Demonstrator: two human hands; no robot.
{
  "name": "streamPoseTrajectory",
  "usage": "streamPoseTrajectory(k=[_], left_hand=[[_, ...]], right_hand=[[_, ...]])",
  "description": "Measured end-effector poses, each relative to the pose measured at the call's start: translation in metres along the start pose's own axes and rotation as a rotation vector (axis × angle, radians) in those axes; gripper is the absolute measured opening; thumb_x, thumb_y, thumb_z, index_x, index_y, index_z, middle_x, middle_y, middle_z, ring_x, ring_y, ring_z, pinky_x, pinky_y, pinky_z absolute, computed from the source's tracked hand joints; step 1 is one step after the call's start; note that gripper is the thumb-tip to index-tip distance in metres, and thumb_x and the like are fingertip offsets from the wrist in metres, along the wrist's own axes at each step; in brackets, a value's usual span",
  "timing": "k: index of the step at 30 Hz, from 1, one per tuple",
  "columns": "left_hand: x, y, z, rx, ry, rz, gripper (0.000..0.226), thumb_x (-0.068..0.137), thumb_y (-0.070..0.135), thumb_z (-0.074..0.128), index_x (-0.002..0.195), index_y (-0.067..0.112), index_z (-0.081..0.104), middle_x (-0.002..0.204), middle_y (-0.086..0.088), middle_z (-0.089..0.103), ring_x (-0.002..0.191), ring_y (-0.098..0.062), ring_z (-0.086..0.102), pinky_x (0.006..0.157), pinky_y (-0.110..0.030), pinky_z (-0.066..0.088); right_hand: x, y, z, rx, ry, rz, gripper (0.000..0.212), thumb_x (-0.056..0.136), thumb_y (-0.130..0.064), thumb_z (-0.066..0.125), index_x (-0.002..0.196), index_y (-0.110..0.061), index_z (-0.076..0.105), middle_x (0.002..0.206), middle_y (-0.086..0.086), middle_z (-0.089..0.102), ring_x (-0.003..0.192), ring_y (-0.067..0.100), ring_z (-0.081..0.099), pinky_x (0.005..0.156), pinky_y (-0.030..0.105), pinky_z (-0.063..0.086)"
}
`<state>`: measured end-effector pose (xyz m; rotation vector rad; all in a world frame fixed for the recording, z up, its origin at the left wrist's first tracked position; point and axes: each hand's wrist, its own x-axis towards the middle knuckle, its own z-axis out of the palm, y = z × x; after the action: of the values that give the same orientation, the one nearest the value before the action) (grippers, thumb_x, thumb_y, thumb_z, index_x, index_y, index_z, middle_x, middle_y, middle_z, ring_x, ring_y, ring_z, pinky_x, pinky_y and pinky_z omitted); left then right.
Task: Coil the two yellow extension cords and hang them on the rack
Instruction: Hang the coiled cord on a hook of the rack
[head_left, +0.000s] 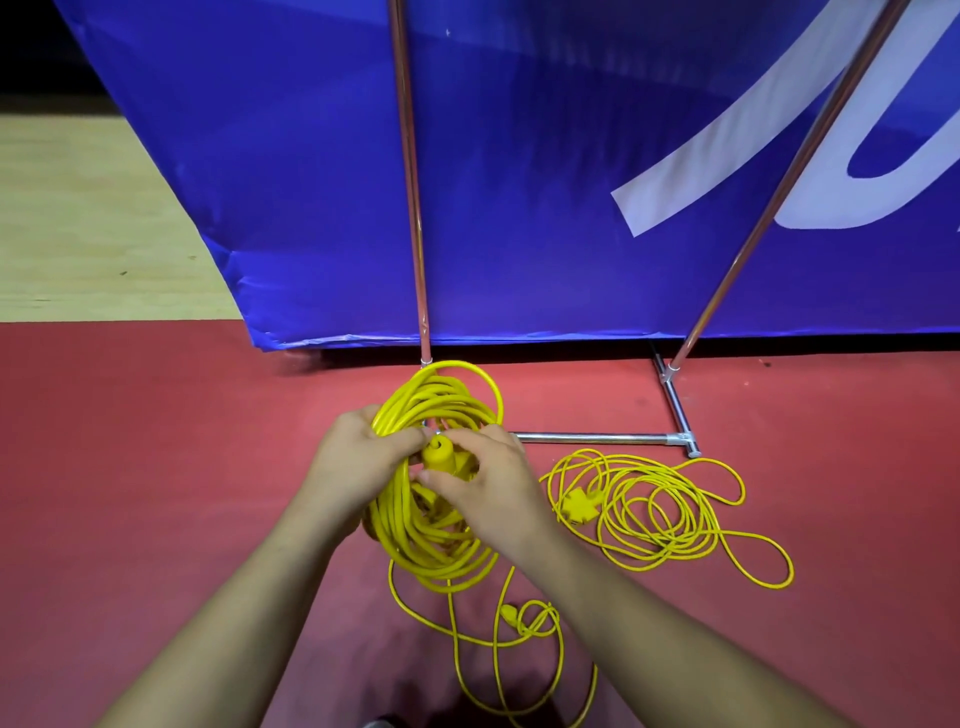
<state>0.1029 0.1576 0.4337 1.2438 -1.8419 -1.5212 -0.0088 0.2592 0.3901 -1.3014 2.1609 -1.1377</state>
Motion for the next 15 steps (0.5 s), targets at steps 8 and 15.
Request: streamPoseTrajectory(k=[8,15], left_hand=[[0.014,-0.003,-0.020,0.086,0.019,0.021,0.017,0.080,0.025,0.075,0.074,0.014,0.064,0.055,-0.004,0.064,0.046,-0.011,0.056,0.059,-0.032,0.045],[0.013,0.005,-0.028,0.301,0.051,0.089,0.018,0.079,0.021,0.075,0.074,0.014,0.060,0.054,-0.003,0.061,0.036,-0.006,0.048,0.044,-0.026,0.035]], right_hand=[[0.005,-0.014,-0.026,0.422,-0.135,0.102,0.047,0.085,-0.047,0.062,0.085,0.000,0.064,0.070,0.002,0.052,0.065,0.012,0.047,0.060,0.037,0.041],[0.010,0.029,-0.088,0.102,-0.295,0.263,0.022,0.082,-0.029,0.075,0.081,-0.009,0.065,0.061,-0.001,0.056,0.054,0.010,0.052,0.056,0.031,0.045]])
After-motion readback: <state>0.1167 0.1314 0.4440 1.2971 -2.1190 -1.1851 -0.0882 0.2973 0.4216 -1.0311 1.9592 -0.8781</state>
